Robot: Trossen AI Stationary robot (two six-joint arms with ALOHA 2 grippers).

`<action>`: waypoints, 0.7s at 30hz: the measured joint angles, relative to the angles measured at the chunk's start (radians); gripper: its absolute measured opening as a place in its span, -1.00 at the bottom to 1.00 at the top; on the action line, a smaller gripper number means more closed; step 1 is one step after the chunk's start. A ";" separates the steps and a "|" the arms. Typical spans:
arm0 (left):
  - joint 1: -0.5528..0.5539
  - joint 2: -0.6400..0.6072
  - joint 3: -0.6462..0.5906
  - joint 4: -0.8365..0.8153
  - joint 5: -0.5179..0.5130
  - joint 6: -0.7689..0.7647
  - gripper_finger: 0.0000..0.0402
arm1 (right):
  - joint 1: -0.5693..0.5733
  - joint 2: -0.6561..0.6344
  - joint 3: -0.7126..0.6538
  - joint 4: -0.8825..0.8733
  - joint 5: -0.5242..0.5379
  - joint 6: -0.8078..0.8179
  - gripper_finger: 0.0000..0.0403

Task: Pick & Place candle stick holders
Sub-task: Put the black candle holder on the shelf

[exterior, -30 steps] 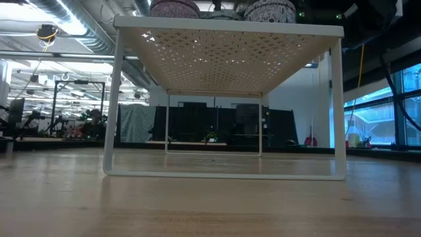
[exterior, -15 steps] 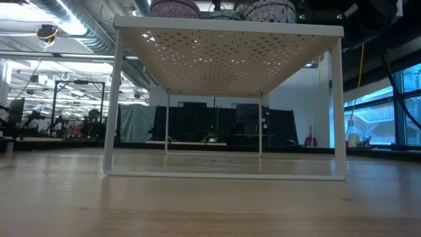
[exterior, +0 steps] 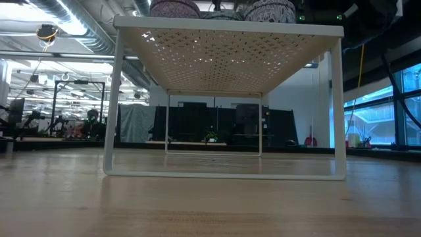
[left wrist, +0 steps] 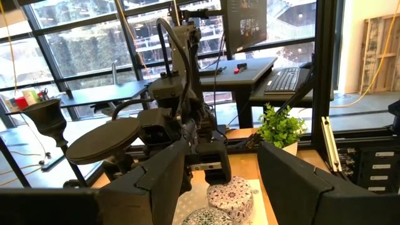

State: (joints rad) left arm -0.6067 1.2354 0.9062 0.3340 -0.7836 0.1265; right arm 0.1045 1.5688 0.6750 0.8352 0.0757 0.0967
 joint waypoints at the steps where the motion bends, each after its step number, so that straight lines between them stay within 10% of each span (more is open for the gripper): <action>1: 0.000 0.000 0.000 0.000 0.000 0.000 0.00 | 0.000 0.000 0.000 0.000 0.000 0.000 -0.88; 21: 0.000 0.000 0.000 -0.002 0.000 0.000 0.00 | 0.000 -0.001 0.001 -0.008 0.000 -0.005 -0.86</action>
State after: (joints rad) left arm -0.6067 1.2354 0.9062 0.3321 -0.7837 0.1265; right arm 0.1043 1.5679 0.6762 0.8268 0.0757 0.0914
